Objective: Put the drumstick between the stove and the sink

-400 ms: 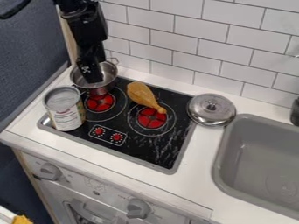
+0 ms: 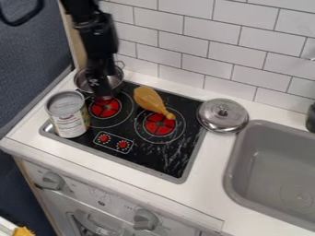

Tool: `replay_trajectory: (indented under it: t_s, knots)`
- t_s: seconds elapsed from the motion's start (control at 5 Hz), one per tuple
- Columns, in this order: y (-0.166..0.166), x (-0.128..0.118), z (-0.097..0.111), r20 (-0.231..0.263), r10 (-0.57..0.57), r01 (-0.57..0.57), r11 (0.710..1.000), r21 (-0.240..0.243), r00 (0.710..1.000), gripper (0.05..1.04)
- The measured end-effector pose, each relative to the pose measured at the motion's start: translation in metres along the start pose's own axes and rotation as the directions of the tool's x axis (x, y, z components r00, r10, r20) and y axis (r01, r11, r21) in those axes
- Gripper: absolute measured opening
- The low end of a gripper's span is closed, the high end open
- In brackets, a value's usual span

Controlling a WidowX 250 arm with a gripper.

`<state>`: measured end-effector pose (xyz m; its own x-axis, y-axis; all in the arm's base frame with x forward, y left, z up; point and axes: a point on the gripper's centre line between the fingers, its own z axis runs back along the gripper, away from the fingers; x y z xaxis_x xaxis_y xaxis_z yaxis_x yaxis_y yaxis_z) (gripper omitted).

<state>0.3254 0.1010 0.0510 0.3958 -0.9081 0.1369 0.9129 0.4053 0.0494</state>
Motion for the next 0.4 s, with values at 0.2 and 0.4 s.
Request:
replay_trajectory:
  t_s: [0.2, 0.4]
  knots:
    - [-0.004, 0.013, -0.014, -0.036, -0.124, 0.123, 0.992, -0.035, 0.992, 1.001]
    - [-0.004, 0.029, -0.028, -0.058, -0.289, 0.286, 0.957, -0.051, 0.956, 1.001]
